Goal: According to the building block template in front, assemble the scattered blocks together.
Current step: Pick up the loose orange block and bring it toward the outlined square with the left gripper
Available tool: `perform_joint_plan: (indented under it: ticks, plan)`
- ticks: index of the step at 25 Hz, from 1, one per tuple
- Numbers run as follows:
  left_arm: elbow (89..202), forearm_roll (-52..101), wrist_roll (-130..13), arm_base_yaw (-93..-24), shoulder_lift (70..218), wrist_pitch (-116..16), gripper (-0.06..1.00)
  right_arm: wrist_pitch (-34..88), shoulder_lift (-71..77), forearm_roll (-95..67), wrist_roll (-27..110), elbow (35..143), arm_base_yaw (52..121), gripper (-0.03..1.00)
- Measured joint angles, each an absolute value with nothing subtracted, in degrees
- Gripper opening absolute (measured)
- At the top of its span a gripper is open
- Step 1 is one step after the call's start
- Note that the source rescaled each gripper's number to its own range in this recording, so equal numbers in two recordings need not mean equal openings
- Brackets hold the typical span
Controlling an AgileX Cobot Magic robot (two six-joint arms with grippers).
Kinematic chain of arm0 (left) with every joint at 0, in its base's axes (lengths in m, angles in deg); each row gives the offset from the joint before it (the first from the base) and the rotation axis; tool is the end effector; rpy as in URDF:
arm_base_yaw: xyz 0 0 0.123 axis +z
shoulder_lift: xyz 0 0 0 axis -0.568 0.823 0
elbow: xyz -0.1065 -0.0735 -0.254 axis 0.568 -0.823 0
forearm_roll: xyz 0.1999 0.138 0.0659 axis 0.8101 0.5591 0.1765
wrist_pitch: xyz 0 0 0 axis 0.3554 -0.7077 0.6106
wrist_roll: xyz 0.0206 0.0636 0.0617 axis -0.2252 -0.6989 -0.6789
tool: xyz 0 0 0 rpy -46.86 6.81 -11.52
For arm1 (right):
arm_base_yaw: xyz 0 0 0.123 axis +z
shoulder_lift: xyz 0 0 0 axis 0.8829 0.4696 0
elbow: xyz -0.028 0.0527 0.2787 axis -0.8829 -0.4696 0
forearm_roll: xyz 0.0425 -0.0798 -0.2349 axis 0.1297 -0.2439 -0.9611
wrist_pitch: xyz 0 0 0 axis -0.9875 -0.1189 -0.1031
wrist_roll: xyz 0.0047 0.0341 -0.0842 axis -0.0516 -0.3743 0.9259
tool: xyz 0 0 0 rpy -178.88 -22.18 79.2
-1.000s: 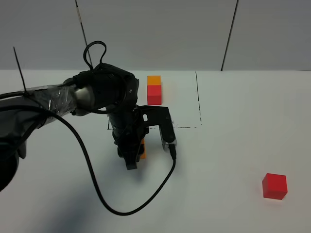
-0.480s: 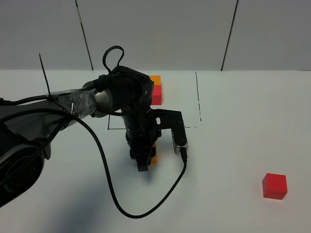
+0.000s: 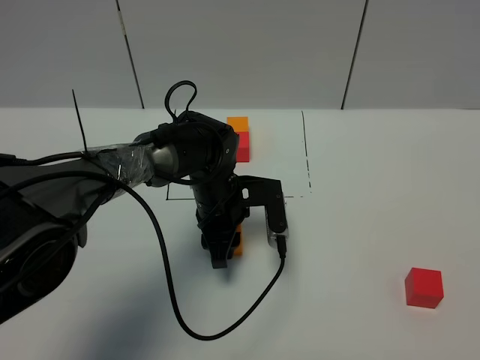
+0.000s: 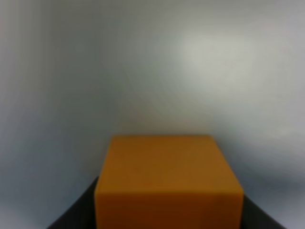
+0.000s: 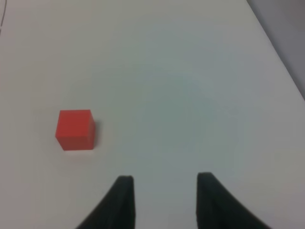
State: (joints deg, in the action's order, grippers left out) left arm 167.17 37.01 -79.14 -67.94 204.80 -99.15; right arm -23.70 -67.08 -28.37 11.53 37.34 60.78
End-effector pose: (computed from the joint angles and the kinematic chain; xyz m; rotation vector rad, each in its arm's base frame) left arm 0.3931 -0.2605 0.1135 2.0536 2.1521 0.0170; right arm 0.0037 -0.0089 0.2781 0.1505 2.0777 -0.0742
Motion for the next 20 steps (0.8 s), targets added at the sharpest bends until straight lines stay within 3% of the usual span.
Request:
perform_joint_plan:
  ticks: [20]
  plan:
    - [167.17, 36.78, -79.45, -67.94, 204.80, -97.71, 0.00, -23.70, -67.08, -28.37, 11.53, 37.34, 60.78, 0.00]
